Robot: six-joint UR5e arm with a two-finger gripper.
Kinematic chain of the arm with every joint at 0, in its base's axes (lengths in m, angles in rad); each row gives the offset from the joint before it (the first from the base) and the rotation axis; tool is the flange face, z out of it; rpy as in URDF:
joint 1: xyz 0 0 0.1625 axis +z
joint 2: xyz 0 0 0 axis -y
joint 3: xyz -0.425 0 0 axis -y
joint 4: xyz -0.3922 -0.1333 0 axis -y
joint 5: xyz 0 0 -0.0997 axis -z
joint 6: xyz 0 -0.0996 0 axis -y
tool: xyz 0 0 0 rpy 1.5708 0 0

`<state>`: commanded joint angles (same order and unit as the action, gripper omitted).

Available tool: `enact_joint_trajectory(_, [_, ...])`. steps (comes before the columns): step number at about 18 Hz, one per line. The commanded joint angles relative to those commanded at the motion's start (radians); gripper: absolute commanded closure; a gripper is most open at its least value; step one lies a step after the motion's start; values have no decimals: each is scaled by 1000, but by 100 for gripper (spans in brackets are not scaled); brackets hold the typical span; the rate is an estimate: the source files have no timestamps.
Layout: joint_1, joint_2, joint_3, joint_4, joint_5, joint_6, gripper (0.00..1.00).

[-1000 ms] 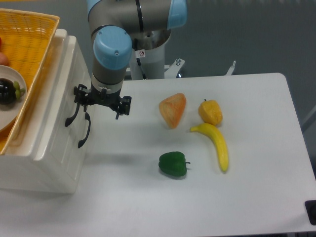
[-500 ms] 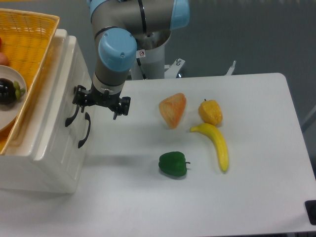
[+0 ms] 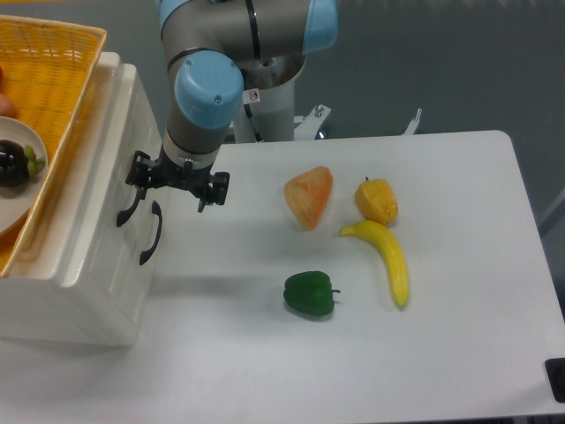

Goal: Slide the top white drawer open

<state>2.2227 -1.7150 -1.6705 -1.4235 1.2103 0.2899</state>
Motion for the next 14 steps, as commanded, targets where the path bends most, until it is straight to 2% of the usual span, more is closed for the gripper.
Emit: enact_joint_trajectory(14, [-11, -6, -5, -8, 0, 0, 0])
